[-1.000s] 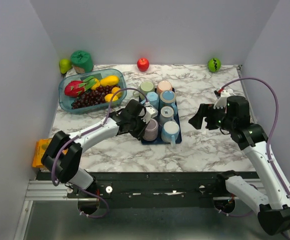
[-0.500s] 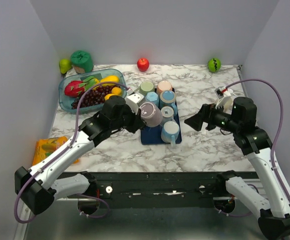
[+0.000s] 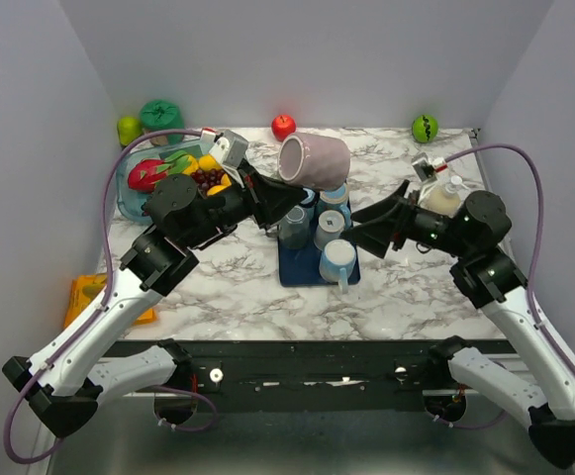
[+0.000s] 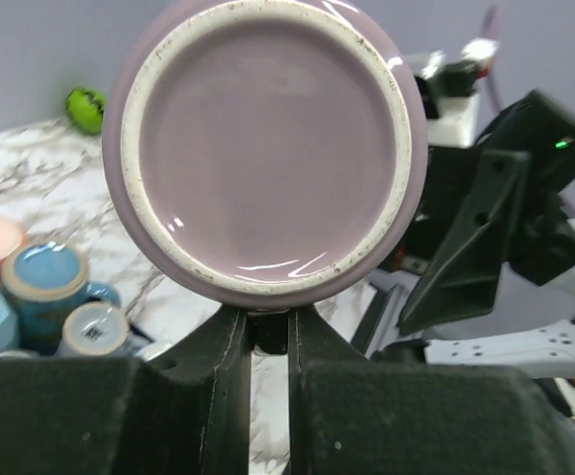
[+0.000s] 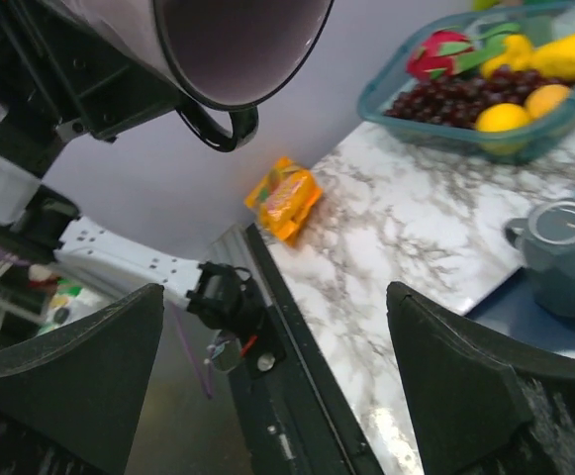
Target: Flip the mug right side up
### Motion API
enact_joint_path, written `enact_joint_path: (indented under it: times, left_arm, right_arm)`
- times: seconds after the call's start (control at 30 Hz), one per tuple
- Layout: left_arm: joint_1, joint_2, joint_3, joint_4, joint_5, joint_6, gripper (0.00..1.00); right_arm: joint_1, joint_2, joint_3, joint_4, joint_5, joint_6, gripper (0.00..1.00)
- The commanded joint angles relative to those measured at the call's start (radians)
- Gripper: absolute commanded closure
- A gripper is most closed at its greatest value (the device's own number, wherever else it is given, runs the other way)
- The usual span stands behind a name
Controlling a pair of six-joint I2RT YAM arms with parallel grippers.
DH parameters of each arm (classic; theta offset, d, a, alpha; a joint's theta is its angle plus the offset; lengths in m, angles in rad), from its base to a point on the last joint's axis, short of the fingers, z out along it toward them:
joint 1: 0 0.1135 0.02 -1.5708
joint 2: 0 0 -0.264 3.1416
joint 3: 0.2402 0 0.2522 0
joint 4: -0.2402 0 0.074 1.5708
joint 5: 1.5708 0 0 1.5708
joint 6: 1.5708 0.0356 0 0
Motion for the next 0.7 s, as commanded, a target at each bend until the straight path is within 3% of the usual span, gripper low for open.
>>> enact_joint_path:
  times: [0.0, 0.2, 0.67]
  left_arm:
    - [-0.02, 0.004, 0.054, 0.22, 0.092, -0.092, 1.0]
    - [-0.033, 0.007, 0.069, 0.274, 0.109, -0.121, 1.0]
    - [-0.062, -0.002, 0.029, 0.372, 0.1, -0.171, 1.0]
  right_arm:
    - [0.132, 0.087, 0.076, 0.199, 0.072, 0.079, 0.0]
    - [0.208, 0.161, 0.106, 0.387, 0.176, 0.162, 0.07]
    - [0.237, 0.173, 0.07, 0.562, 0.296, 0.215, 0.35]
